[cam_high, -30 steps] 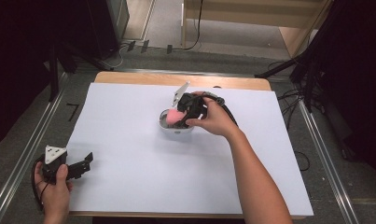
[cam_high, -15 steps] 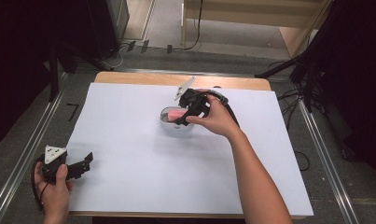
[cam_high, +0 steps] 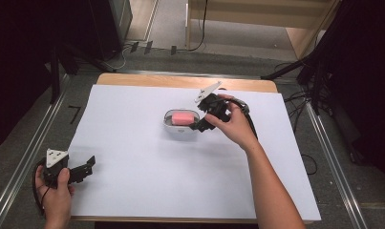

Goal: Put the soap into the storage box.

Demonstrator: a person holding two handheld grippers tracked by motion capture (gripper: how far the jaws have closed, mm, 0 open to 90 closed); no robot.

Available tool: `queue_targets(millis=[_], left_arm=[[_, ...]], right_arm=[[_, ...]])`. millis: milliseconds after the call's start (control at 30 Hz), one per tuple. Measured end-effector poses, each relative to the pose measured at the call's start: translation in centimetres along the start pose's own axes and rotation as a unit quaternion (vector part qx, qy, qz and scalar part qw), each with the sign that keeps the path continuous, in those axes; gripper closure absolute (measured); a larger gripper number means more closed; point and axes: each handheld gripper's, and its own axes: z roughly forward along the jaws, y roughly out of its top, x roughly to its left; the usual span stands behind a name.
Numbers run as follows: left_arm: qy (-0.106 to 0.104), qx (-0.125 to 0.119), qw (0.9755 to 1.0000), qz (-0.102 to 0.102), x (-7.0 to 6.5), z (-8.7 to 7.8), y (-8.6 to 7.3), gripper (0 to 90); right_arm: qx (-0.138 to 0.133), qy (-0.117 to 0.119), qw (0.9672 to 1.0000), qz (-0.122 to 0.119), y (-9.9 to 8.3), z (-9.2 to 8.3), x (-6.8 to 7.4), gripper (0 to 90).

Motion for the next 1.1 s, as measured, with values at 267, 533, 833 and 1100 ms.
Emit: queue_targets(millis=[267, 533, 833, 1100], left_arm=[[0.001, -0.001, 1.0, 0.0, 0.0, 0.0, 0.0, 8.0], [0.003, 0.0, 1.0, 0.001, -0.1, 0.0, 0.0, 8.0], [0.004, -0.001, 1.0, 0.002, -0.1, 0.0, 0.0, 8.0], [0.005, -0.001, 1.0, 0.003, -0.1, 0.0, 0.0, 8.0]], right_arm=[[-0.023, -0.022, 0.9985, 0.044, -2.8, -1.7, -0.3, 13.7], [-0.029, -0.038, 0.9963, 0.072, -5.6, -2.8, -0.1, 13.9], [-0.042, -0.045, 0.9949, 0.08, -8.1, -3.7, 0.5, 13.8], [-0.046, -0.061, 0.9927, 0.094, -10.2, -4.7, 1.0, 13.8]])
